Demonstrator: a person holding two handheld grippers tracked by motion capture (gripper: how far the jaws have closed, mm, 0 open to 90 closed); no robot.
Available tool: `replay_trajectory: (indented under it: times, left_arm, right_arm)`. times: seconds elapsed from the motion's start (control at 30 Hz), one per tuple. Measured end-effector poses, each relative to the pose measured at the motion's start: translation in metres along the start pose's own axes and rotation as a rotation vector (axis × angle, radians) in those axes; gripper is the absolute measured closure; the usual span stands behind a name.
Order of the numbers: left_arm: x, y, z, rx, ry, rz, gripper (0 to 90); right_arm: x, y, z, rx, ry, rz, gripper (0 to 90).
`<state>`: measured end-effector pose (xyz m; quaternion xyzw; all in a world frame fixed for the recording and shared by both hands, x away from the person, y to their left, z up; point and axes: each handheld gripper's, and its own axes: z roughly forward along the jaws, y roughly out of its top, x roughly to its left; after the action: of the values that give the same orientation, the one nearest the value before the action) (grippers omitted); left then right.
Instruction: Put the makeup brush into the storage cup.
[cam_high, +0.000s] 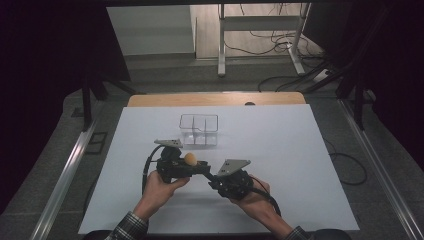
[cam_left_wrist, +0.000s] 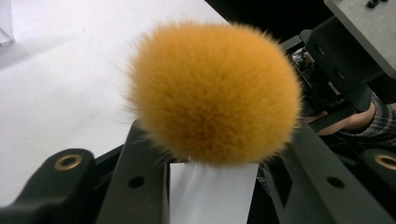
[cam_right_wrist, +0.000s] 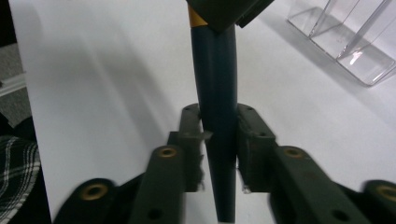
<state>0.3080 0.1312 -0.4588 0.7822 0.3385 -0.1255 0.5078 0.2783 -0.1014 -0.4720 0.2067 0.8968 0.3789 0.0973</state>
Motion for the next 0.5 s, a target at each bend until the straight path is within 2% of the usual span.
replay_trajectory:
  times: [0.03,0.07,0.1,0.13,0.23,0.27,0.3,0.33,0.37,0.4,0.43,0.5]
  left_arm:
    - [-0.002,0.001,-0.001,-0.004,0.016,0.008,68.5]
    - [-0.004,0.002,-0.003,0.0,0.033,0.021,68.6]
    - [-0.004,0.002,-0.003,0.0,0.033,0.021,68.5]
    - [-0.004,0.002,-0.005,0.0,0.054,0.026,68.5]
    - [-0.004,0.002,-0.005,0.006,0.061,0.031,68.5]
    - [-0.006,0.002,-0.004,0.024,0.082,0.049,68.6]
    - [-0.006,0.002,-0.004,0.024,0.082,0.049,68.5]
    - [-0.009,0.003,-0.003,0.044,0.103,0.073,68.5]
    - [-0.009,0.003,-0.003,0.044,0.103,0.073,68.5]
    - [-0.012,0.004,-0.001,0.062,0.117,0.094,68.5]
    - [-0.012,0.004,-0.001,0.062,0.117,0.094,68.5]
    - [-0.015,0.006,0.0,0.077,0.14,0.122,68.5]
  right_arm:
    - [0.0,0.0,0.0,0.0,0.0,0.0,68.9]
    - [-0.001,0.001,-0.002,-0.009,0.012,-0.002,56.8]
    - [-0.002,0.001,-0.003,-0.007,0.012,-0.005,51.9]
    - [-0.003,0.001,-0.005,-0.013,0.012,-0.005,46.3]
    - [-0.007,0.002,-0.006,-0.014,0.039,0.021,31.8]
    - [-0.008,0.002,-0.006,-0.013,0.047,0.032,28.6]
    - [-0.008,0.002,-0.006,-0.013,0.047,0.032,28.6]
    - [-0.01,0.002,-0.005,-0.007,0.061,0.041,23.7]
    - [-0.01,0.002,-0.005,-0.007,0.061,0.041,23.7]
    - [-0.011,0.002,-0.004,-0.002,0.061,0.044,23.6]
    - [-0.011,0.002,-0.004,-0.002,0.061,0.044,23.6]
    - [-0.009,0.003,-0.001,0.014,0.06,0.042,25.7]
